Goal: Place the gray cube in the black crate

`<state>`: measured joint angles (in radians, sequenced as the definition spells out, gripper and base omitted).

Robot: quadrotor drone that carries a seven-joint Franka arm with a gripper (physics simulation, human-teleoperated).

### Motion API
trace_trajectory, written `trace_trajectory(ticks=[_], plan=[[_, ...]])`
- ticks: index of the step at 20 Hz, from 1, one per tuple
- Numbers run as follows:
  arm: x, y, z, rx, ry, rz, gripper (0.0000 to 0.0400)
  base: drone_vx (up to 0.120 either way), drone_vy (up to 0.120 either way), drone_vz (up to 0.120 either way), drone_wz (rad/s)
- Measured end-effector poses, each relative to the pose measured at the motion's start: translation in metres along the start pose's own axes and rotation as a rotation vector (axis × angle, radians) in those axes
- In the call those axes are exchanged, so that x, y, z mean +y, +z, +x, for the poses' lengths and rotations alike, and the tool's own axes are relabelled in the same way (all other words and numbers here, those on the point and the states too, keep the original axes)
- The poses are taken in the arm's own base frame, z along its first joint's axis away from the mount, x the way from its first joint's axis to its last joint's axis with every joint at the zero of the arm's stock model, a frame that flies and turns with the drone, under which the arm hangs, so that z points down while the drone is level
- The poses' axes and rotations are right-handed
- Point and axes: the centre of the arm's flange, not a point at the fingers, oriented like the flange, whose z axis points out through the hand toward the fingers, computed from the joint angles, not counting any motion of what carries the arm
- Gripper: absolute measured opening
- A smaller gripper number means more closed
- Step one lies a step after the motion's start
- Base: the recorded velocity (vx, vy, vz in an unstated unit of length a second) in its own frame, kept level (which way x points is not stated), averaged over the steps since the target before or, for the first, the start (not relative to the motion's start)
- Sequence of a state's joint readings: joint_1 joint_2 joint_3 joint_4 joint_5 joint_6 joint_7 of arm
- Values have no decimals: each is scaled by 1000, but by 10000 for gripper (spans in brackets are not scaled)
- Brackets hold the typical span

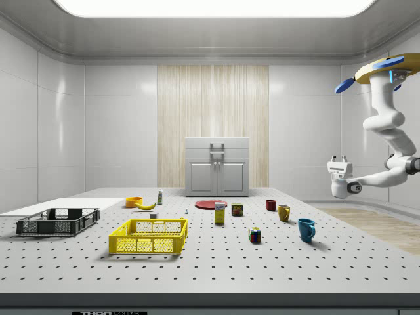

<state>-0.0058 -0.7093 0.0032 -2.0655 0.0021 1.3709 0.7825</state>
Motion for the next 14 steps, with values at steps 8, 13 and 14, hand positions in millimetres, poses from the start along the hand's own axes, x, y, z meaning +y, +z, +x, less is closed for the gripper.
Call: trace_trajectory(ticks=[8, 13, 14], plan=[[0, -7, 0, 4, 0, 4, 400, 120, 0, 0, 0], [0, -8, 0, 7, 0, 7, 400, 120, -48, 0, 0], [0, -8, 0, 8, 0, 7, 400, 120, -120, 0, 0]])
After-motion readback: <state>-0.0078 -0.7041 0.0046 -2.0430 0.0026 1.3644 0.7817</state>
